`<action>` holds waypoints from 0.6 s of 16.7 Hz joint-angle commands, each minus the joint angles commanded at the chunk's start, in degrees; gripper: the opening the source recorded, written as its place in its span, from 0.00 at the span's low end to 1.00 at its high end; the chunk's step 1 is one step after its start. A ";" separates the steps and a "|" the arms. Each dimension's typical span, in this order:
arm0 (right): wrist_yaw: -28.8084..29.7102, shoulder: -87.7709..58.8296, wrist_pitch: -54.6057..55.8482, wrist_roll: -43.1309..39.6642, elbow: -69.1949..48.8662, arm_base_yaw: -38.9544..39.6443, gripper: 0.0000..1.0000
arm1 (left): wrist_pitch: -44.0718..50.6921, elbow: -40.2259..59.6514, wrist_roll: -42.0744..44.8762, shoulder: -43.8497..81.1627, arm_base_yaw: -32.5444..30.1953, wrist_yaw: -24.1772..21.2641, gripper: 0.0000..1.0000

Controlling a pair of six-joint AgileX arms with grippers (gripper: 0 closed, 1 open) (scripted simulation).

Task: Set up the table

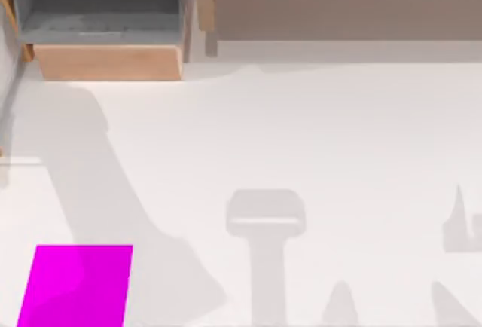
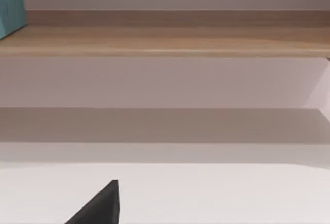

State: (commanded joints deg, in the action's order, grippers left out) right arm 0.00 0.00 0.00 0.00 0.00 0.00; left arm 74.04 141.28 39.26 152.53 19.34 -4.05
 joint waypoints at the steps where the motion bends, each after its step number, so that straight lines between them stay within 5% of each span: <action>1: 0.00 0.00 0.00 0.00 0.00 0.00 1.00 | 0.00 0.00 0.00 0.00 0.00 0.00 1.00; 3: 0.00 0.00 0.00 0.00 0.00 0.00 1.00 | 0.00 0.00 0.00 0.00 0.00 0.00 1.00; 10: 0.00 0.00 0.00 0.00 0.00 0.00 1.00 | 0.00 0.00 0.00 0.00 0.00 0.00 0.47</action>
State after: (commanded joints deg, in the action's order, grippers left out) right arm 0.00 0.00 0.00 0.00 0.00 0.00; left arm 74.04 141.28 39.26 152.53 19.34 -4.05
